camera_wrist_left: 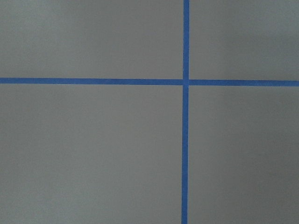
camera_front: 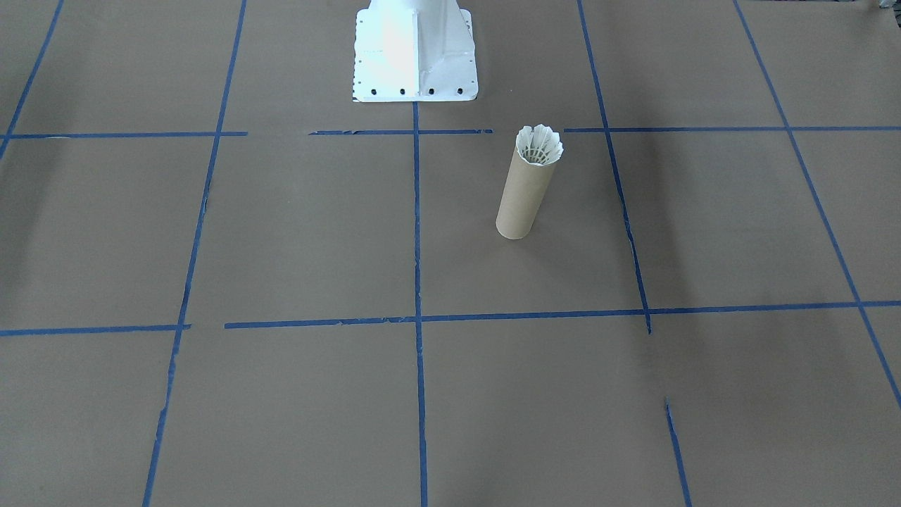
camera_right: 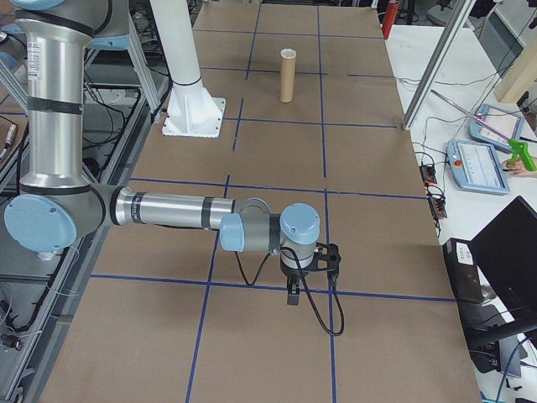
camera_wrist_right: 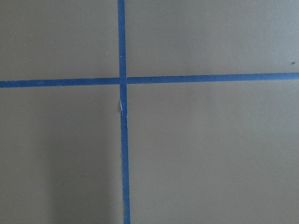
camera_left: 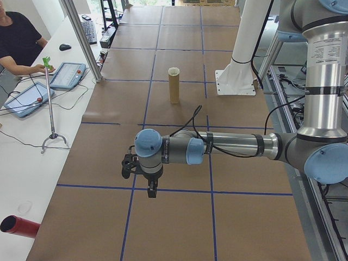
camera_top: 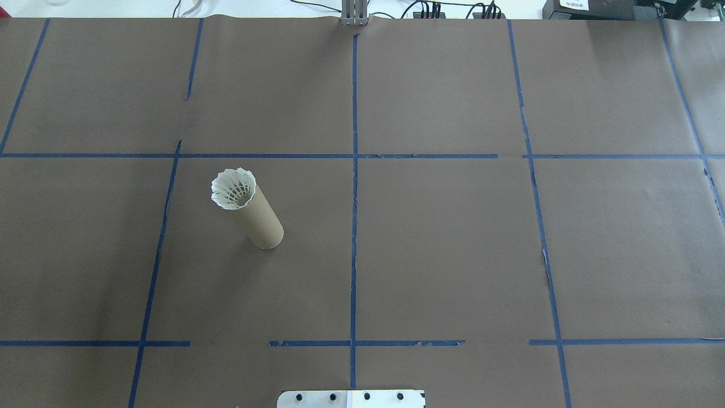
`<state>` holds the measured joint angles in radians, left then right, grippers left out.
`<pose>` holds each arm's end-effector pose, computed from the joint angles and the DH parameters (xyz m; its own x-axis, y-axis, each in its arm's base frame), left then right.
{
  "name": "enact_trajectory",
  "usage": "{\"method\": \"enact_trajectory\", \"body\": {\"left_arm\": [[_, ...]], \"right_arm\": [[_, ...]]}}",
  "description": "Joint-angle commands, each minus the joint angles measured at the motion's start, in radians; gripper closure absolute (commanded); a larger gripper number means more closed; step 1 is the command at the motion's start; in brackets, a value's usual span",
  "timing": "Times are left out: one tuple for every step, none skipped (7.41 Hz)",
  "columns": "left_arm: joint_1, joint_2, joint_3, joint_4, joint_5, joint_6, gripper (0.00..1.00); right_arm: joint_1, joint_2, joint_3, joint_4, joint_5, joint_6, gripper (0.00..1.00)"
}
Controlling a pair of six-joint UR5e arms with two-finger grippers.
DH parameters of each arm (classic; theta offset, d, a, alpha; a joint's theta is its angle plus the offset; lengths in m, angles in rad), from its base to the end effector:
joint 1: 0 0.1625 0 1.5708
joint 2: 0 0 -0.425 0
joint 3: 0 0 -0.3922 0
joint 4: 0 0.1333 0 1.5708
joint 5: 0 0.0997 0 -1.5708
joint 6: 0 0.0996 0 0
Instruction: Collect badminton balls into bucket
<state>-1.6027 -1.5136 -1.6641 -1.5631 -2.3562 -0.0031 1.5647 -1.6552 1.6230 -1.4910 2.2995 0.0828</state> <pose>-0.0778 -0.4671 0.6402 0.7073 -0.0056 -0.7069 0.0341 0.9991 0.0262 0.0642 -0.4597 0.6681 0.7438 0.0465 0.6668 -0.0556 0.9984 -0.0076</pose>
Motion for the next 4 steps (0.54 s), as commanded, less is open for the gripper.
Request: {"method": "enact_trajectory", "body": {"left_arm": [[0.0, -0.008, 0.001, 0.0, 0.0, 0.0, 0.0], [0.0, -0.008, 0.001, 0.0, 0.0, 0.0, 0.0], [0.0, -0.014, 0.001, 0.0, 0.0, 0.0, 0.0], [0.0, -0.016, 0.0, 0.0, 0.002, 0.0, 0.0]], "right_arm": [[0.0, 0.0, 0.0, 0.0, 0.0, 0.0, 0.0], [0.0, 0.0, 0.0, 0.0, 0.0, 0.0, 0.0], [0.0, 0.0, 0.0, 0.0, 0.0, 0.0, 0.0], [0.0, 0.0, 0.0, 0.0, 0.0, 0.0, 0.0]]}}
